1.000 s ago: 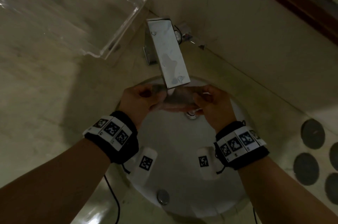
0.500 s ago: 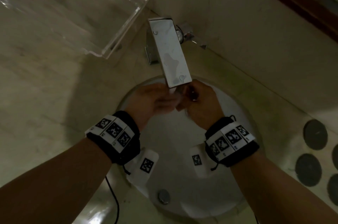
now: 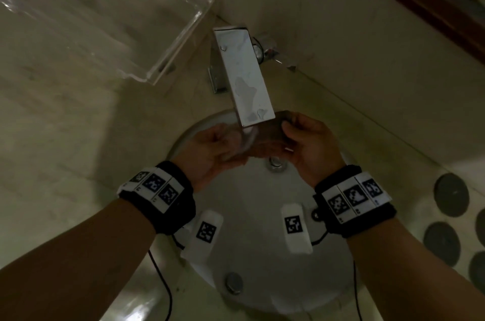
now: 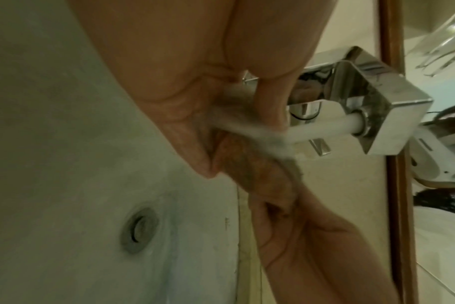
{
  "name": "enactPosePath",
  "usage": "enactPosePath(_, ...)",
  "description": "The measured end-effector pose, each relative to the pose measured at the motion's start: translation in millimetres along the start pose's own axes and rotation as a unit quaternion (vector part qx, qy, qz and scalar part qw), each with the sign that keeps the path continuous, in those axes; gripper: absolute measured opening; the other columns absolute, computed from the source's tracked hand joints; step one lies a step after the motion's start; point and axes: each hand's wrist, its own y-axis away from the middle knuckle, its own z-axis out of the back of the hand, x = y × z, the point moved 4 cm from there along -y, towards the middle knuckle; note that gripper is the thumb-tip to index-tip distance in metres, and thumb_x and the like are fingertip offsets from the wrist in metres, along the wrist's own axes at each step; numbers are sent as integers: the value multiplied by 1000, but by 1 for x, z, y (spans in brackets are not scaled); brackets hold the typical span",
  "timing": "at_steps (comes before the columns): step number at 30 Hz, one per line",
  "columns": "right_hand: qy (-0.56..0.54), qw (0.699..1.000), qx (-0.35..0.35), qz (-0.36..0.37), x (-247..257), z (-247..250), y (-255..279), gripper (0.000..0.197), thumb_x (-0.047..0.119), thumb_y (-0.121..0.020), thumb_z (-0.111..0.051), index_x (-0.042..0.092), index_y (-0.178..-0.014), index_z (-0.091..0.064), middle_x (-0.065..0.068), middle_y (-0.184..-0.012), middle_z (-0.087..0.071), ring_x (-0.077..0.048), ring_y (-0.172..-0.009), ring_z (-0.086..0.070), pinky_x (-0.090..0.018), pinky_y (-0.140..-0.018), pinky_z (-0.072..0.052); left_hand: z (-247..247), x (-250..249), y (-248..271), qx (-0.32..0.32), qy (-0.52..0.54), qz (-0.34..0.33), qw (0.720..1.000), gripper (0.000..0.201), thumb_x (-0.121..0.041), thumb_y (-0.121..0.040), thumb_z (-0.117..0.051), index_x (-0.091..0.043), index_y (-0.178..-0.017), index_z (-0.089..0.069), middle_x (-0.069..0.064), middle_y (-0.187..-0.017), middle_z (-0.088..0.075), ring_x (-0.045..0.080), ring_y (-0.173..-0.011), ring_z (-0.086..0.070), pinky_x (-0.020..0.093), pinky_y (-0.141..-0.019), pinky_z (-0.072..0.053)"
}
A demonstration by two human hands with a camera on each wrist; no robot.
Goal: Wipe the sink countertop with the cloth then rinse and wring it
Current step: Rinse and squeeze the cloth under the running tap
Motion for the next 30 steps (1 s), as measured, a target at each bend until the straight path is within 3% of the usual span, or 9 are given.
enactPosePath(4, 71, 996, -52, 27, 0, 8, -1, 16, -2, -92, -52, -2, -104, -63, -20, -94, -68, -30, -82, -69, -42, -71, -59, 3, -8, -2, -51, -50, -47, 996, 32, -9, -97, -54, 13, -118, -47, 17, -98, -55, 27, -86, -55, 33, -68, -57)
enactPosePath(9, 201, 969, -107, 94, -5, 17, 0, 20, 4, -85, -66, 22, -74, -66, -4, -78, -70, -23, -77, -70, -50, -72, -59, 6, -14, 4, -115, -90, -88, 985, 11, -8, -88, -68, -2, -90, -59, 6, -90, -74, 19, -70, -69, 29, -56, -58)
enactPosePath(12, 288, 935, -119, 171, -4, 9, 3, 16, 13, -78, -71, 26, -74, -64, 1, -80, -69, -20, -81, -67, -45, -76, -58, 1, -13, 5, -123, -99, -88, 983, 18, -7, -84, -72, 0, -87, -56, 14, -87, -73, 25, -71, -72, 38, -65, -61)
enactPosePath(15, 304, 923, -95, 214, -3, -12, 9, 13, 12, -78, -73, 21, -82, -65, -1, -84, -68, -14, -81, -65, -30, -76, -54, -11, -15, 6, -115, -103, -89, 984, 34, -15, -87, -70, 8, -109, -58, 28, -100, -69, 42, -88, -71, 52, -78, -61)
enactPosePath(18, 280, 942, -45, 179, -5, -28, 12, 22, 21, -77, -76, 17, -94, -62, 6, -86, -68, -5, -81, -63, -16, -71, -52, -18, -19, 5, -100, -90, -79, 988, 23, -20, -94, -61, -3, -107, -68, 18, -99, -75, 26, -88, -71, 37, -80, -61)
enactPosePath(20, 263, 951, -41, 156, -6, -31, 12, 44, 30, -69, -82, 17, -101, -56, 10, -91, -65, -2, -83, -62, -16, -72, -53, -19, -21, 6, -94, -63, -62, 992, 20, -22, -98, -51, -19, -99, -71, 3, -95, -76, 15, -86, -71, 25, -73, -60)
enactPosePath(22, 289, 944, -54, 151, -7, -28, 9, 53, 32, -63, -85, 18, -103, -53, 10, -91, -64, -3, -82, -62, -20, -70, -54, -17, -21, 5, -87, -50, -51, 994, 21, -25, -98, -51, -21, -97, -71, 1, -90, -75, 14, -81, -70, 28, -76, -58)
enactPosePath(26, 283, 944, -59, 158, -7, -18, 2, 25, 12, -73, -78, 17, -92, -63, 4, -83, -68, -16, -79, -66, -34, -66, -57, -14, -18, 7, -99, -100, -100, 985, 34, -25, -90, -69, -1, -114, -64, 18, -105, -72, 30, -95, -71, 42, -88, -58)
enactPosePath(30, 141, 981, -24, 128, -8, -18, 0, 15, 2, -81, -70, 14, -88, -68, 2, -79, -73, -15, -75, -70, -28, -65, -57, -18, -14, 3, -35, -170, -103, 979, 60, -39, -75, -79, -11, -126, -61, 14, -121, -69, 31, -110, -68, 51, -97, -53)
